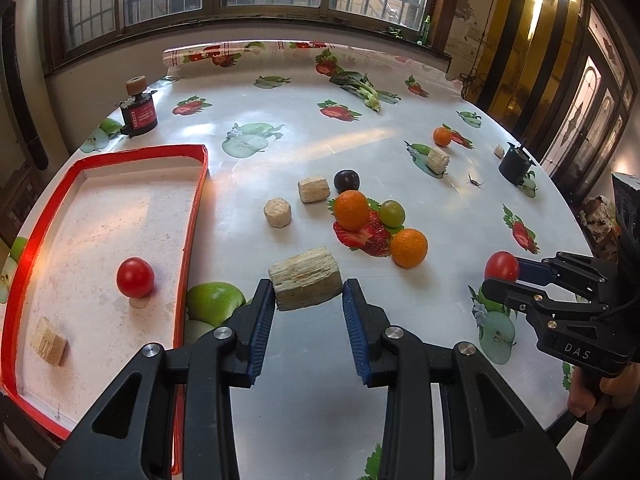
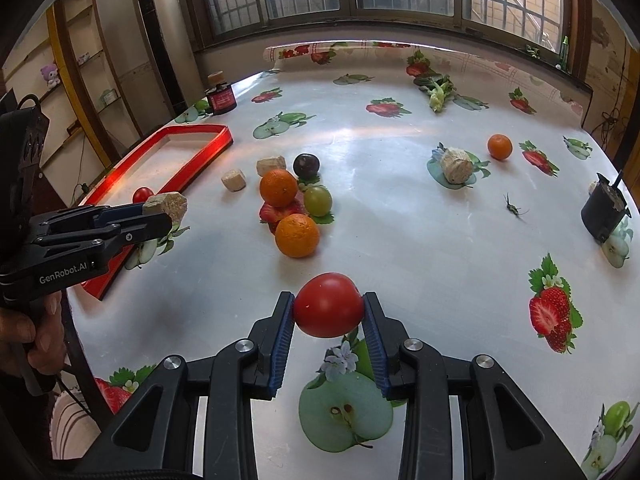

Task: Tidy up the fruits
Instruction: 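Carry the block and tomato into the red tray and open both tools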

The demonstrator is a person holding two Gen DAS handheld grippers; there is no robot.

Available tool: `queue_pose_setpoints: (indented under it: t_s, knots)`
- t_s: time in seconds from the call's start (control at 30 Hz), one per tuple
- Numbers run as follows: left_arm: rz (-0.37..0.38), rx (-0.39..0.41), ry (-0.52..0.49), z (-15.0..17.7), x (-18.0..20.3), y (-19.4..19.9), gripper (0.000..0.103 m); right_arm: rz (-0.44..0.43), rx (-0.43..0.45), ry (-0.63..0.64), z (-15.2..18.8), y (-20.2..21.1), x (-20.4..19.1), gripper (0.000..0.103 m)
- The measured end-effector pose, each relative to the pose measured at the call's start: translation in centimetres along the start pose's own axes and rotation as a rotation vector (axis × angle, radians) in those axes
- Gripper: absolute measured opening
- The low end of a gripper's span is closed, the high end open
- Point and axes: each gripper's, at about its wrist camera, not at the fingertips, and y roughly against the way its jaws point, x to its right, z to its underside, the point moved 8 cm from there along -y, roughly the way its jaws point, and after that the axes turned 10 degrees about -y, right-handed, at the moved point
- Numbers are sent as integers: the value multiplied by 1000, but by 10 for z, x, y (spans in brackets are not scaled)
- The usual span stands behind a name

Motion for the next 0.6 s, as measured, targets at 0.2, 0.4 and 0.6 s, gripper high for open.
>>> queue_pose_setpoints:
  t_s: [0.2,0.4,0.6]
  knots:
    - [-23,10,23,4,-14,8,32,-24,0,26,-4,-2,-19,35]
    - [-49,16,52,10,-32,16,32,-56,-2,68,-10,-7,-45,35]
    - [-75,18,85,14,-54,22,32,-89,-3,113,-17,-14,-74,35]
